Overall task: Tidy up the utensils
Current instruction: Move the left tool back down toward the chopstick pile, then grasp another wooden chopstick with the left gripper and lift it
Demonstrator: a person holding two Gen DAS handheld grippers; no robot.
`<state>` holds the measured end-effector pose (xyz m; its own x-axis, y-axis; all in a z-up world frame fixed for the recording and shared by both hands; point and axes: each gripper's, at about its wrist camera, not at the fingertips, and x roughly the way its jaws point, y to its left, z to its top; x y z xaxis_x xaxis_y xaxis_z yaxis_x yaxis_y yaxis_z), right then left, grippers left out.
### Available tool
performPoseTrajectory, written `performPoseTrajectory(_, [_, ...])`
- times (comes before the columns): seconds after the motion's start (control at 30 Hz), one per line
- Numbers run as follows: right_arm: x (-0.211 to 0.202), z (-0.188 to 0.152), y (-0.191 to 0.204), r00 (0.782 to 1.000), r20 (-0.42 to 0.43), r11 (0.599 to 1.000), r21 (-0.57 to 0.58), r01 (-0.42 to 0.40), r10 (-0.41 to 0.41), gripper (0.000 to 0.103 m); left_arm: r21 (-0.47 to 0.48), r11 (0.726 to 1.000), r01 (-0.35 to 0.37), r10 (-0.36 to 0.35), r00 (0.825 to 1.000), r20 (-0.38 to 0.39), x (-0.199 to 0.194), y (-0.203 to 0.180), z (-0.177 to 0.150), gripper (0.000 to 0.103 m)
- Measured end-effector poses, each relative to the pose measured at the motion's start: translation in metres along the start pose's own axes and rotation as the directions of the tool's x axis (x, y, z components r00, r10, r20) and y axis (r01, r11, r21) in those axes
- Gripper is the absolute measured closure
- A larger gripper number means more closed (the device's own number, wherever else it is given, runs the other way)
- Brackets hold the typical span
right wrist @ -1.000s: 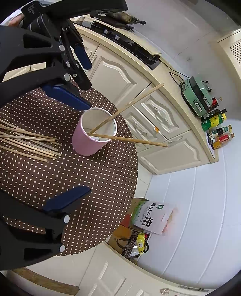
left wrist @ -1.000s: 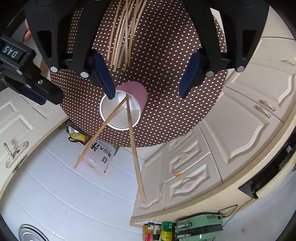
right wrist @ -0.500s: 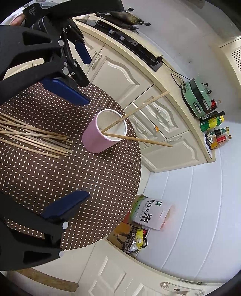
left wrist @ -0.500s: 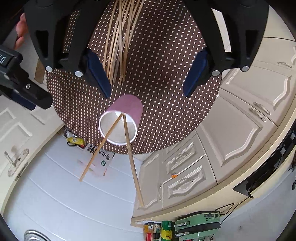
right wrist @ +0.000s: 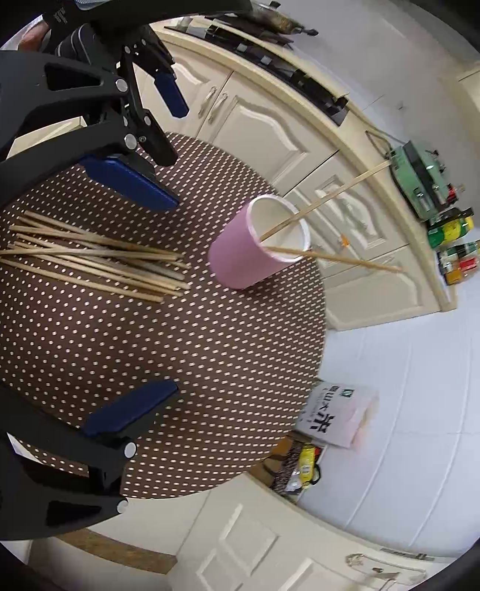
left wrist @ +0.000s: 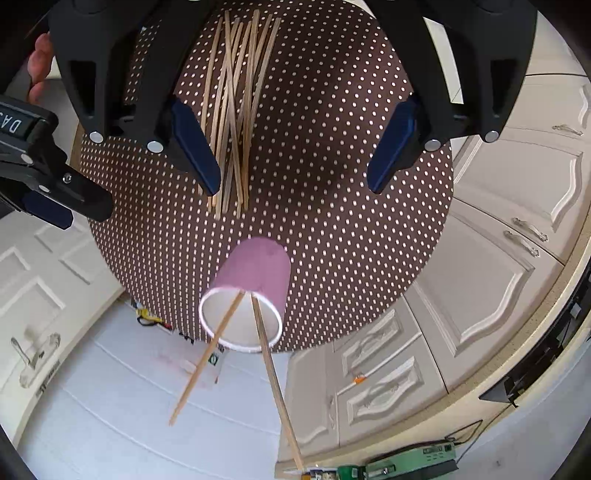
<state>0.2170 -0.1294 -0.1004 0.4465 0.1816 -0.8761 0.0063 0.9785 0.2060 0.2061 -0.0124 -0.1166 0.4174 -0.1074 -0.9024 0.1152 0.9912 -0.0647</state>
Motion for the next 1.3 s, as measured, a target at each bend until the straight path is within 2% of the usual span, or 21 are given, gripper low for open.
performPoseTrajectory(0.3, [0.028,-0.031,-0.008,0.992,-0.113,0.997,0.028,0.066,-0.063,0.014,0.015,1.000,0.026,-0.024,0.995,-0.096,0.034,0.003,-0.026,0.023])
performPoseTrajectory(0.43, [0.046,-0.045,-0.012,0.980,-0.181,0.995,0.034,0.092,-0.084,0.014,0.045,0.998,0.032,-0.026,0.990,-0.138,0.050,0.002,-0.038,0.022])
performPoseTrajectory(0.7, [0.075,-0.068,-0.010,0.953,-0.273,0.990,0.012,0.142,-0.133,0.014,0.044,0.997,0.069,-0.059,0.980,-0.193,0.073,0.004,-0.050,0.023])
performPoseTrajectory(0.8, [0.084,-0.075,-0.009,0.942,-0.308,0.990,0.006,0.144,-0.135,0.022,0.031,0.996,0.089,-0.081,0.975,-0.206,0.079,0.007,-0.053,0.023])
performPoseTrajectory(0.93, [0.094,-0.082,-0.008,0.928,-0.347,0.989,0.005,0.147,-0.136,0.039,0.013,0.995,0.097,-0.092,0.971,-0.219,0.085,0.013,-0.054,0.023])
performPoseTrajectory(1.1, [0.100,-0.086,-0.005,0.925,-0.367,0.992,0.026,0.121,-0.103,0.040,0.022,0.995,0.095,-0.088,0.968,-0.237,0.092,0.016,-0.056,0.023])
performPoseTrajectory(1.2, [0.106,-0.087,0.005,0.923,-0.367,0.992,-0.005,0.125,-0.118,0.041,0.021,0.995,0.099,-0.091,0.965,-0.244,0.093,0.015,-0.059,0.023])
performPoseTrajectory(1.3, [0.114,-0.091,0.014,0.913,-0.380,0.989,-0.029,0.146,-0.146,0.047,0.023,0.994,0.102,-0.093,0.962,-0.256,0.092,0.010,-0.062,0.023])
